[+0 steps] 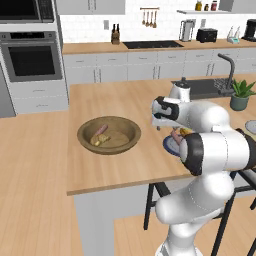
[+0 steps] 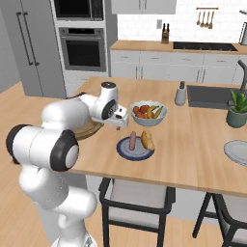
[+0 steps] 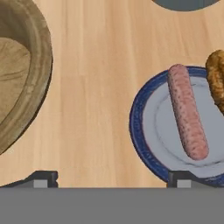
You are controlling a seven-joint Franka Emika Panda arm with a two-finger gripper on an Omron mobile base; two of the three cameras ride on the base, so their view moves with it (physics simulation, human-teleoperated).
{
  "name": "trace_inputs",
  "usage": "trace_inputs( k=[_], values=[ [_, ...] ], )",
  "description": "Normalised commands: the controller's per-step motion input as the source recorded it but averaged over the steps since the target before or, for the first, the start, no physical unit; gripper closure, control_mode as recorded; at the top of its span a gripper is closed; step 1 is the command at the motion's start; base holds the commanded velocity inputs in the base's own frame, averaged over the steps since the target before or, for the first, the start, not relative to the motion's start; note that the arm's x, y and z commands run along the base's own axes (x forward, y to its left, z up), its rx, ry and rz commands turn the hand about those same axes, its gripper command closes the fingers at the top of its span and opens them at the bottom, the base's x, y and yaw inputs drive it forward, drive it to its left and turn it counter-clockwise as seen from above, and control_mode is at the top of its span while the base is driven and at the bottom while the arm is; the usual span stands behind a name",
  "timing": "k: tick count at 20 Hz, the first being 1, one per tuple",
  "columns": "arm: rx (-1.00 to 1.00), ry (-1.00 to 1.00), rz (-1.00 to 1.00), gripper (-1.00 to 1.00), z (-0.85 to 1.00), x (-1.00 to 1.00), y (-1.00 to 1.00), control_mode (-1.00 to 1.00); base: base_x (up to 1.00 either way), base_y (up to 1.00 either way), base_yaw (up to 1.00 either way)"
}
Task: Place one bun and one sausage from the bowl on each plate.
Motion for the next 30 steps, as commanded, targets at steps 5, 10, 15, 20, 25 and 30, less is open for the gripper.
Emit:
trace_inputs(
  k=[5,10,15,20,25,30],
  values=[
    [0.05,0.03,-0.01,-1.00,0.49,0.04,0.87,-1.00,0.00,0.00,0.00],
    [0.11,0.01,0.00,-1.00,0.29,0.01,0.64,-1.00,0.00,0.00,0.00],
    [0.05,0.06,0.00,-1.00,0.08,0.09,0.81,-1.00,0.00,0.00,0.00],
    [0.00,0.01,0.00,-1.00,-0.12,0.08,0.54,-1.00,0.00,0.00,0.00],
    [0.07,-0.01,-0.17,-1.00,-0.39,0.10,0.61,-1.00,0.00,0.00,0.00],
    [0.20,0.00,-0.36,-1.00,-0.30,0.00,0.53,-1.00,0.00,0.00,0.00]
  ],
)
